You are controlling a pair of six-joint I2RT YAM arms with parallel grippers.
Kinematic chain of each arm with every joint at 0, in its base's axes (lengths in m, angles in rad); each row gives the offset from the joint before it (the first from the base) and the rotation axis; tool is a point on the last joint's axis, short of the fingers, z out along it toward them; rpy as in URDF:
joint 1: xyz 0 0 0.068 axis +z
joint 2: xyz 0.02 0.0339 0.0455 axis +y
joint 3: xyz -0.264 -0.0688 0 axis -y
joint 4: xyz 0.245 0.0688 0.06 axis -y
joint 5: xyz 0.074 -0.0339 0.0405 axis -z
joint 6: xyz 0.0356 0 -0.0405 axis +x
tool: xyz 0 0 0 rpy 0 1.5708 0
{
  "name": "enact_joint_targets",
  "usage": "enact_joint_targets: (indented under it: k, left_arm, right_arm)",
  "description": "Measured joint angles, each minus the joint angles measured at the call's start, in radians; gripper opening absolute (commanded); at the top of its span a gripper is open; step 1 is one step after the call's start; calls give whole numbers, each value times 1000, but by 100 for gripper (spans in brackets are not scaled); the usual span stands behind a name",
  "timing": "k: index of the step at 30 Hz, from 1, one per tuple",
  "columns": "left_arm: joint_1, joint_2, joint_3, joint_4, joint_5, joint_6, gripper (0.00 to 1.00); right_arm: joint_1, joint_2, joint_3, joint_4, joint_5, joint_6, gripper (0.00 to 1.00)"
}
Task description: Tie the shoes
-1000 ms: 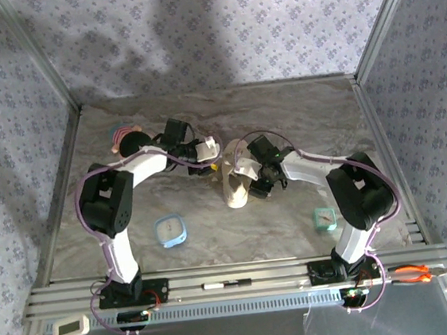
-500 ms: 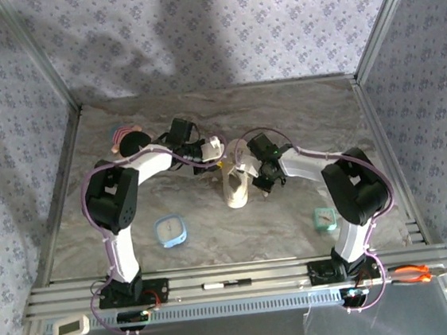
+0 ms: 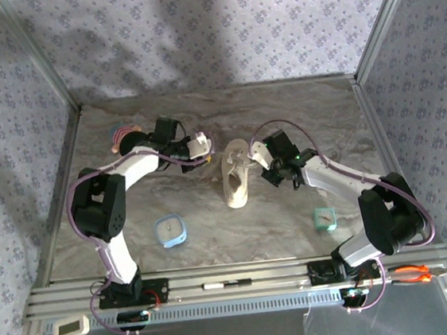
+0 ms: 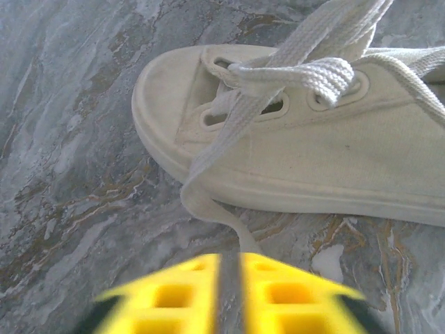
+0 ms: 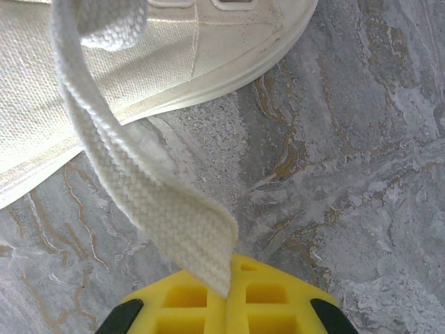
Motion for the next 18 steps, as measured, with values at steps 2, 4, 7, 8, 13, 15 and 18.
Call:
enact_joint_targets:
  k: [2,4,7,8,13,15,18]
  left_arm:
    - [-6,-2,-1,3,-16,7,47]
    - [-22,10,8,3,-33,12,49]
    - [-56,79,79,-10,-49,15,50]
    - [-65,108,111,-12,-55,15,50]
    - [-84,249,265,-48,-82,19,51]
    - [-83,287,319,-93,-69,27,50]
    - [-85,319,396,-167,-69,63,38]
  right_arm:
    - [0,0,0,-4,-1,8,0]
    - [0,0,0,-6,-5,16,0]
    - [0,0,0,-6,-11,30,0]
    - [0,2,0,-7,-11,32,0]
    - [0,16,2,-13,-15,39,0]
    - [0,21,3,-14,-16,41,0]
    - [0,28,13,-21,-16,41,0]
